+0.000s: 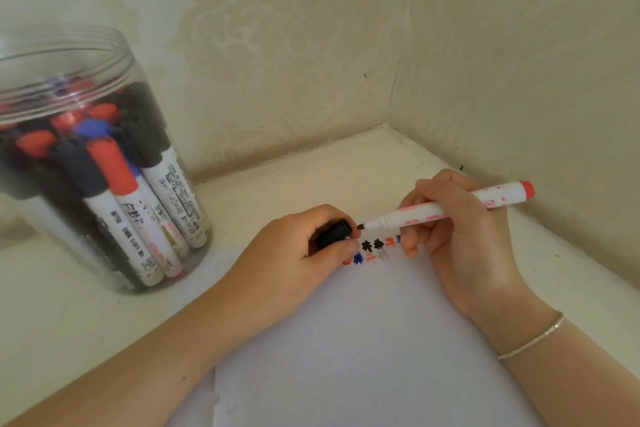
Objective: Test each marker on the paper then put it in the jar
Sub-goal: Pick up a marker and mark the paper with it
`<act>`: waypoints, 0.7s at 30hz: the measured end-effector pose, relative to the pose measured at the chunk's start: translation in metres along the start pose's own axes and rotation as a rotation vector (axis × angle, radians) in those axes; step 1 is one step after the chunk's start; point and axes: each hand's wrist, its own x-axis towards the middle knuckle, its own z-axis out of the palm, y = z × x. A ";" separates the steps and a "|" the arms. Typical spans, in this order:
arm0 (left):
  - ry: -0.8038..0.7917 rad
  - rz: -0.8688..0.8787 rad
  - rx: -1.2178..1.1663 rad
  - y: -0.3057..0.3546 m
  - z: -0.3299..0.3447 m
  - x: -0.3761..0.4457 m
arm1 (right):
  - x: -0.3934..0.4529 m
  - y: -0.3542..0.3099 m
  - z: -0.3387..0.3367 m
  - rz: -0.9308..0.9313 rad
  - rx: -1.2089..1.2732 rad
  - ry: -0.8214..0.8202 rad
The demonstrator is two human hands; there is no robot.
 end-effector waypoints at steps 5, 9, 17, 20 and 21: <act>-0.023 0.038 0.029 0.001 0.001 0.000 | -0.001 0.002 0.002 -0.016 -0.187 -0.048; -0.073 0.081 -0.050 0.002 0.000 0.000 | -0.002 0.001 0.001 0.013 -0.236 -0.171; 0.005 0.129 -0.057 0.006 -0.003 -0.005 | 0.004 -0.003 -0.002 0.055 0.000 -0.050; 0.003 0.081 -0.012 0.005 -0.003 -0.004 | 0.005 0.004 0.002 -0.070 -0.286 0.097; 0.011 0.074 -0.009 0.004 -0.003 -0.003 | 0.005 0.006 0.004 -0.084 -0.368 0.115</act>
